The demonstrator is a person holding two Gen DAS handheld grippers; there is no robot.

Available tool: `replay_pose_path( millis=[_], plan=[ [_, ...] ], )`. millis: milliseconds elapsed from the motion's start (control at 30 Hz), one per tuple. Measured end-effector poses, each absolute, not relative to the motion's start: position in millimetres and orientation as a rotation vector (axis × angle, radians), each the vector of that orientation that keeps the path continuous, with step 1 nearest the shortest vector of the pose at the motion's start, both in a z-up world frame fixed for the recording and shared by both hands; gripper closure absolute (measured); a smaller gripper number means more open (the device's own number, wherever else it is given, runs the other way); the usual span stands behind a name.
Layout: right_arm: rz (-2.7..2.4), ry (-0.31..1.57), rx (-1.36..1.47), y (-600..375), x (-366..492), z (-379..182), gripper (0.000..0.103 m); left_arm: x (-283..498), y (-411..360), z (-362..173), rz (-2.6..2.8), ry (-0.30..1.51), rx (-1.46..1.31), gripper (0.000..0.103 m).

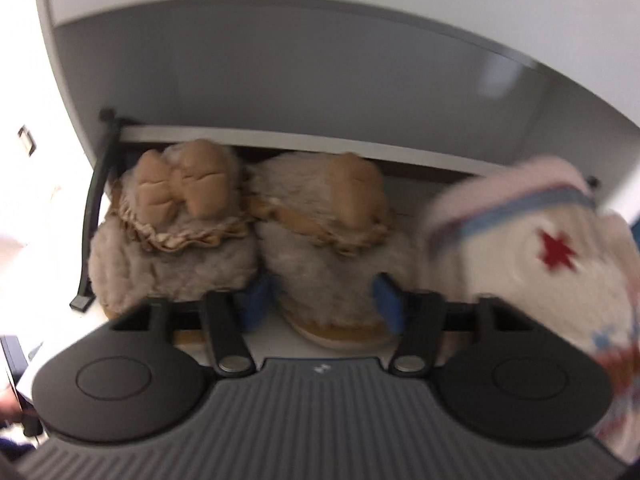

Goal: Organize scattered shoes
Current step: 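Pull the open right tool back out of the shelf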

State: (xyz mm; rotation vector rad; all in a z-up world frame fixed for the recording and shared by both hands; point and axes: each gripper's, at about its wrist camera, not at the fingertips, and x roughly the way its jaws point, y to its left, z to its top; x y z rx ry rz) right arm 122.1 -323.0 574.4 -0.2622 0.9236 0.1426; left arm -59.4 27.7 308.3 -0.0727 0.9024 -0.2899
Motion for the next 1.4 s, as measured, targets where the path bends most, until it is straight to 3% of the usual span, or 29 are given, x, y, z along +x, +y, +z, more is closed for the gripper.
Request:
replay_pose_path(
  millis=[67, 133, 200, 233, 433, 600, 900, 1033, 1133, 1400],
  plan=[
    [0.099, 0.923, -0.314, -319.7, 134.3, 563.5, 0.019, -56.7, 31.2, 305.2, -0.282, 0.913, -0.084, 0.001],
    [0.078, 0.916, -0.342, -316.8, 144.5, 555.5, 0.017, -55.9, 32.4, 303.7, -0.284, 0.918, -0.094, 0.001],
    [0.131, 0.95, -0.292, -313.6, 150.6, 554.7, 0.059, -56.7, 31.9, 304.1, -0.289, 0.915, -0.095, 0.001],
    [0.142, 0.96, -0.279, -311.8, 150.6, 555.1, 0.064, -57.1, 31.8, 304.3, -0.29, 0.913, -0.096, 0.001],
    [0.134, 0.985, -0.217, -303.1, 143.1, 561.9, 0.078, -57.0, 30.8, 301.9, -0.297, 0.922, -0.105, 0.001],
    [0.125, 0.995, -0.112, -308.6, 129.9, 569.2, 0.078, -56.1, 27.6, 297.1, -0.3, 0.933, -0.107, 0.001],
    [0.117, 0.897, -0.029, -327.0, 115.5, 585.6, 0.066, -57.3, 27.2, 304.6, -0.293, 0.911, -0.085, 0.001],
    [0.039, 0.757, -0.107, -344.5, 78.3, 621.3, 0.046, -53.6, 35.0, 301.8, -0.273, 0.921, -0.097, 0.001],
    [-0.14, 0.7, -0.232, -370.0, 44.8, 639.8, 0.038, -53.5, 34.7, 299.9, -0.279, 0.925, -0.102, 0.001],
    [-0.274, 0.734, -0.097, -466.8, -11.9, 645.3, 0.032, -56.7, 23.7, 296.5, -0.305, 0.933, -0.088, 0.0]
  ],
)
